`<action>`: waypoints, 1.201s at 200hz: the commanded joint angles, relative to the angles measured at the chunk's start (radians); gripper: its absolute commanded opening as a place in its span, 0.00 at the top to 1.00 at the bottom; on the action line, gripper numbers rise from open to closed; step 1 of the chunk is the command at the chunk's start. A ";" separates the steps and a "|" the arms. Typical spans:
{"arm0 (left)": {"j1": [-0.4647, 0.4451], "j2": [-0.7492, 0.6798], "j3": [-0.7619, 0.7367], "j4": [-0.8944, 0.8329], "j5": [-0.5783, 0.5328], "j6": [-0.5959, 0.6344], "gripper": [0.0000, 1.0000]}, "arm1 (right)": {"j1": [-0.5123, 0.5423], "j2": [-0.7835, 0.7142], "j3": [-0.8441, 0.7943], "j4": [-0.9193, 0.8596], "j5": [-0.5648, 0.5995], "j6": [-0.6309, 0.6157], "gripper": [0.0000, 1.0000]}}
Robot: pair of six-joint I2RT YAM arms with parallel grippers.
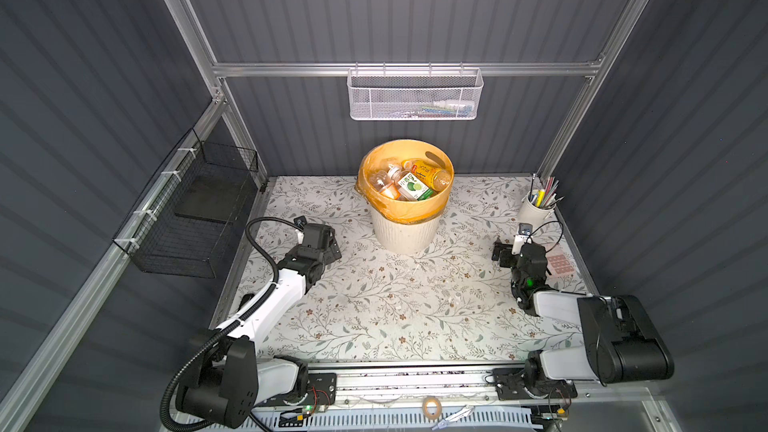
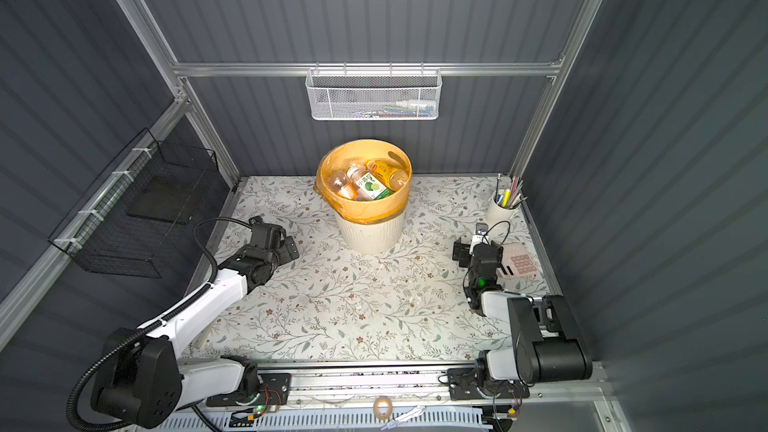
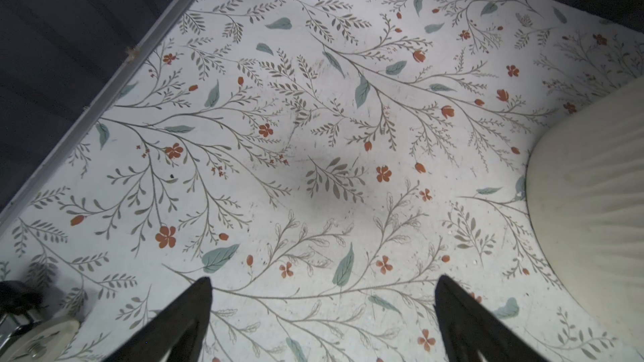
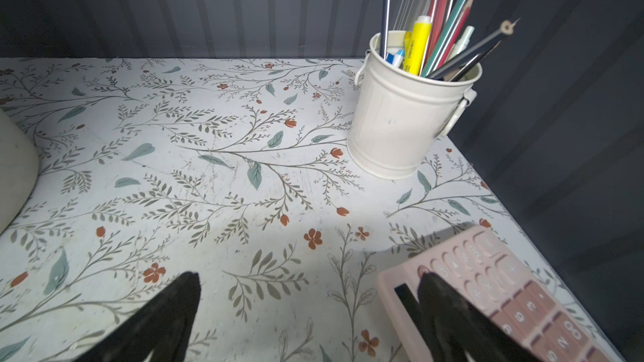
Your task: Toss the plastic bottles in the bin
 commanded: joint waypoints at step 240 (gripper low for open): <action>0.205 0.465 -0.288 1.160 0.236 0.518 0.00 | -0.083 0.051 -0.022 0.181 -0.109 0.084 0.01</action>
